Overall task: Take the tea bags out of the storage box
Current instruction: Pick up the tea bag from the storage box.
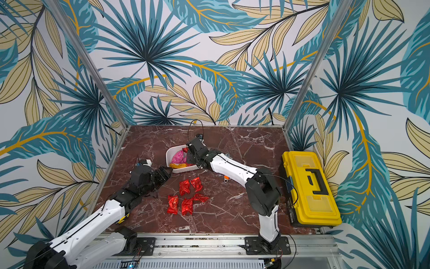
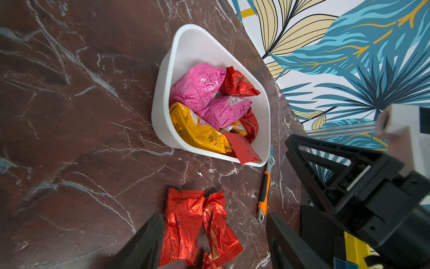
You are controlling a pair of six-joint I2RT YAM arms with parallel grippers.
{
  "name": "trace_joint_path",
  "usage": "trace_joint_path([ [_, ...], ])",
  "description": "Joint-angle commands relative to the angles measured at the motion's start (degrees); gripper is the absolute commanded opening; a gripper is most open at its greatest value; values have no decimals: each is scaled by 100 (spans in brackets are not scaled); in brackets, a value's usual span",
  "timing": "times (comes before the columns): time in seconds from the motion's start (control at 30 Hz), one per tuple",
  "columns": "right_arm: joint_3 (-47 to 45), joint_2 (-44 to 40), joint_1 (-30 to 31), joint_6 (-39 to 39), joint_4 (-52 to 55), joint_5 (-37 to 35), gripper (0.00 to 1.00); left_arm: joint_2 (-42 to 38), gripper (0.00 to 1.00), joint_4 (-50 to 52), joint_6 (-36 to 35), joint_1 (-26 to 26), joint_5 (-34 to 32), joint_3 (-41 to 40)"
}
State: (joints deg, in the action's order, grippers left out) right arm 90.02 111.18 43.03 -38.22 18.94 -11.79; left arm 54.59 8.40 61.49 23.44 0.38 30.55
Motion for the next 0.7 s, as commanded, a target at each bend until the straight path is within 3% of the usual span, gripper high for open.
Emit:
trace_joint_path([
  [0.0, 338, 264, -115, -403, 44, -124, 60, -121, 75, -64, -89, -43, -41, -120],
  [0.2, 793, 797, -400, -1067, 37, 37, 60, -258, 74, 83, -198, -55, -70, -152],
  [0.67, 1711, 1811, -683, -1331, -166, 818, 56, -415, 75, 274, -342, -66, -121, -216],
])
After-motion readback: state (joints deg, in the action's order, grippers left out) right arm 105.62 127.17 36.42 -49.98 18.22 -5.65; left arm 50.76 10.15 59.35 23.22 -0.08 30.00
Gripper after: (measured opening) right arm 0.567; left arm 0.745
